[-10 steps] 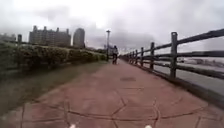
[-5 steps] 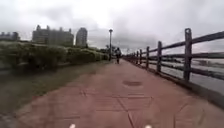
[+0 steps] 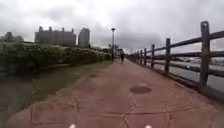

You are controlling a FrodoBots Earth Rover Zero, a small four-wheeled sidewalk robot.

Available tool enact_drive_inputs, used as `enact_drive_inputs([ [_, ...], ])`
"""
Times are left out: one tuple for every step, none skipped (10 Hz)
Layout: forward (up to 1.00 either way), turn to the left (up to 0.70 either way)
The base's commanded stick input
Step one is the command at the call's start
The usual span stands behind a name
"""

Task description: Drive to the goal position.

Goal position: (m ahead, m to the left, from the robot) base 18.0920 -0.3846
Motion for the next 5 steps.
enact_drive_inputs([
  [0.95, -0.38],
  [0.95, -0.04],
  [0.95, 0.00],
  [0.95, 0.00],
  [0.95, 0.00],
])
